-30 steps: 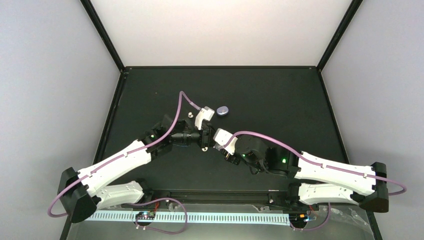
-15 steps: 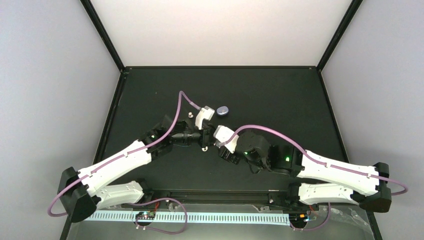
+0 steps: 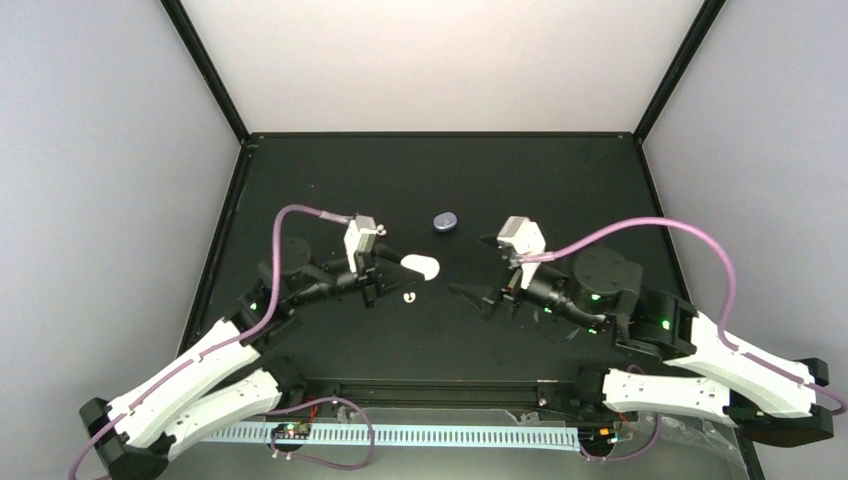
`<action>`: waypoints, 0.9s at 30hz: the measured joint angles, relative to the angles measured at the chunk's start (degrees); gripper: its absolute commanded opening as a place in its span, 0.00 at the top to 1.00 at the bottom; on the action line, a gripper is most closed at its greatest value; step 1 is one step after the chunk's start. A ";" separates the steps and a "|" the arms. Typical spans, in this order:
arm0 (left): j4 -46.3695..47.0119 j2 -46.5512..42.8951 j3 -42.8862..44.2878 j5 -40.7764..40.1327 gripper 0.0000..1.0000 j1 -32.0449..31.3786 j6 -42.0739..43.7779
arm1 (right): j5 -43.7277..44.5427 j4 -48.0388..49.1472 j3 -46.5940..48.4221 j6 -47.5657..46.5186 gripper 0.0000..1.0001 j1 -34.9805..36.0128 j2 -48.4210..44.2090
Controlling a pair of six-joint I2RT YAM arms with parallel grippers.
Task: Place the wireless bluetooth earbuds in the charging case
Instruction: Pick up the charging case at the center of the board.
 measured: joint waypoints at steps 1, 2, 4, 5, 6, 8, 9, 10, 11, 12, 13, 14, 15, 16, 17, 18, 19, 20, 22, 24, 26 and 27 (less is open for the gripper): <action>1.31 -1.88 -1.25 0.87 0.98 0.00 1.05 | -0.94 0.52 0.26 0.87 0.08 -0.07 -0.81; 2.51 -3.45 -2.36 1.77 0.98 0.00 1.95 | -1.84 1.09 0.46 1.60 0.08 -0.15 -1.38; 4.87 -5.79 -4.31 3.76 0.98 0.00 3.39 | -4.17 2.43 0.81 3.08 0.08 -0.17 -2.12; 6.10 -6.73 -5.22 4.83 0.98 0.00 3.89 | -5.57 3.02 0.94 3.87 0.09 -0.22 -2.21; 6.93 -7.39 -5.88 5.66 0.98 0.00 4.20 | -6.78 3.43 1.03 4.48 0.10 -0.22 -2.16; 9.18 -8.20 -6.88 8.00 0.99 0.00 4.70 | -9.22 3.80 1.29 5.31 0.12 -0.26 -1.75; 10.03 -8.37 -7.08 8.92 0.98 0.00 4.83 | -10.71 3.78 1.62 5.79 0.12 -0.26 -1.27; 10.91 -8.35 -7.21 10.10 0.99 0.00 4.92 | -11.96 3.74 1.97 5.95 0.13 -0.26 -0.68; 11.45 -8.33 -7.21 10.69 0.99 0.00 4.96 | -12.96 3.65 2.36 6.10 0.13 -0.24 -0.13; 12.22 -7.98 -7.23 11.80 0.98 0.00 4.94 | -14.05 3.54 2.82 6.16 0.13 -0.24 0.66; 12.94 -7.74 -7.23 12.90 0.98 0.00 4.98 | -14.80 3.48 3.15 6.25 0.14 -0.24 1.27; 13.51 -7.50 -7.21 13.68 0.98 0.00 5.01 | -15.45 3.41 3.32 6.29 0.15 -0.24 1.95; 13.99 -7.13 -7.21 14.58 0.99 0.00 4.98 | -16.02 3.28 3.34 6.32 0.16 -0.26 2.47; 14.36 -6.69 -7.19 15.47 0.98 0.00 4.98 | -16.46 2.95 3.34 6.34 0.17 -0.26 2.93; 14.51 -6.29 -7.13 16.22 0.98 0.00 4.98 | -16.83 2.58 3.34 6.47 0.18 -0.26 3.30; 14.71 -5.99 -7.04 16.98 0.98 0.00 4.96 | -17.03 2.29 3.34 6.54 0.20 -0.26 3.48; 14.91 -5.49 -6.93 17.84 0.98 0.00 4.98 | -17.25 1.99 3.34 6.69 0.22 -0.26 3.58; 14.91 -5.18 -6.86 18.38 0.98 0.00 4.98 | -17.42 1.73 3.34 6.84 0.24 -0.26 3.67; 14.91 -4.96 -6.75 19.56 0.98 0.00 5.01 | -17.94 1.11 3.34 7.32 0.25 -0.33 3.78; 14.93 -4.98 -6.23 20.79 0.98 0.00 5.05 | -19.06 0.90 3.34 7.58 0.26 -0.74 4.02; 15.02 -5.03 -5.38 22.03 0.98 0.00 5.09 | -21.27 0.74 3.34 8.15 0.26 -1.70 4.28; 15.23 -5.05 -5.09 22.45 0.98 0.00 5.09 | -22.45 0.74 3.34 8.52 0.26 -2.16 4.42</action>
